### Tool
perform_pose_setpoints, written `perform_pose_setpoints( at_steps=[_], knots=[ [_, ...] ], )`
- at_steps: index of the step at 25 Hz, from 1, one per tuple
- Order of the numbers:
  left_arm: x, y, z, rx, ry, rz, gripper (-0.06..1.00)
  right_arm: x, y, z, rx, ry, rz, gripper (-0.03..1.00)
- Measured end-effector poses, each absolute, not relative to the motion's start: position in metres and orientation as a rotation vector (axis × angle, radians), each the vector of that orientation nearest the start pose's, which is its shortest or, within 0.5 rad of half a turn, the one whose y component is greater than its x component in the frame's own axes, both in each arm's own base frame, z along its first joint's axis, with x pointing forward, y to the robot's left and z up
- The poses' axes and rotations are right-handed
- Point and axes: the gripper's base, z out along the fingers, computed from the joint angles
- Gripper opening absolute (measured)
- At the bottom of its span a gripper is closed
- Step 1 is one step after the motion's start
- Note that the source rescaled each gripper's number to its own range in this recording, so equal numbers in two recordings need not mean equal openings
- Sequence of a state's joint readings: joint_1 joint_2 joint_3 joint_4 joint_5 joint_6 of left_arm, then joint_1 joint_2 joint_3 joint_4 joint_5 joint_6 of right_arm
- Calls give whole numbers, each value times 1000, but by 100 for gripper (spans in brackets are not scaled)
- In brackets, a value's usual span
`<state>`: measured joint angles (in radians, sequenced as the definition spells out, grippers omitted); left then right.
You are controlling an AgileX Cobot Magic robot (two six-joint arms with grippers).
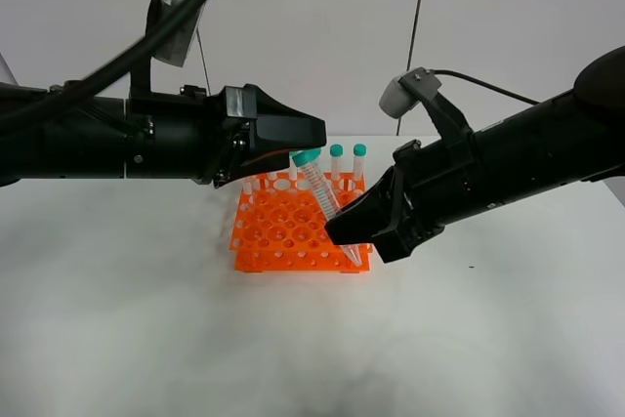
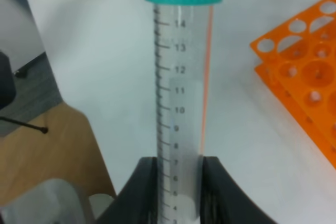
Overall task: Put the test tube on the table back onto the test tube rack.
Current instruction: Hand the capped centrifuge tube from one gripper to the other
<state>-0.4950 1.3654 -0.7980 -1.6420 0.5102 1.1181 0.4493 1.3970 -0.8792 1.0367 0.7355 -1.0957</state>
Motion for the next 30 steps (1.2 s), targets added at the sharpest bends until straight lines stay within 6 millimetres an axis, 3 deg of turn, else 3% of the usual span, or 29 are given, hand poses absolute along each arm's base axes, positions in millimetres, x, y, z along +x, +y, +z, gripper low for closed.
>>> perform_pose_setpoints(
  at_steps=[17,20,23,30],
  knots=[
    [225,-176,277,383,2130,-1160,89,220,169,268,-1051,2162,917,3],
    [225,-177,277,389,2129,-1169,86,221,169,268,-1046,2156,925,3],
    [223,-178,277,401,2128,-1186,75,220,169,269,-1050,2153,928,3],
    [223,-178,277,401,2128,-1186,66,220,169,269,-1049,2153,936,3]
  ],
)
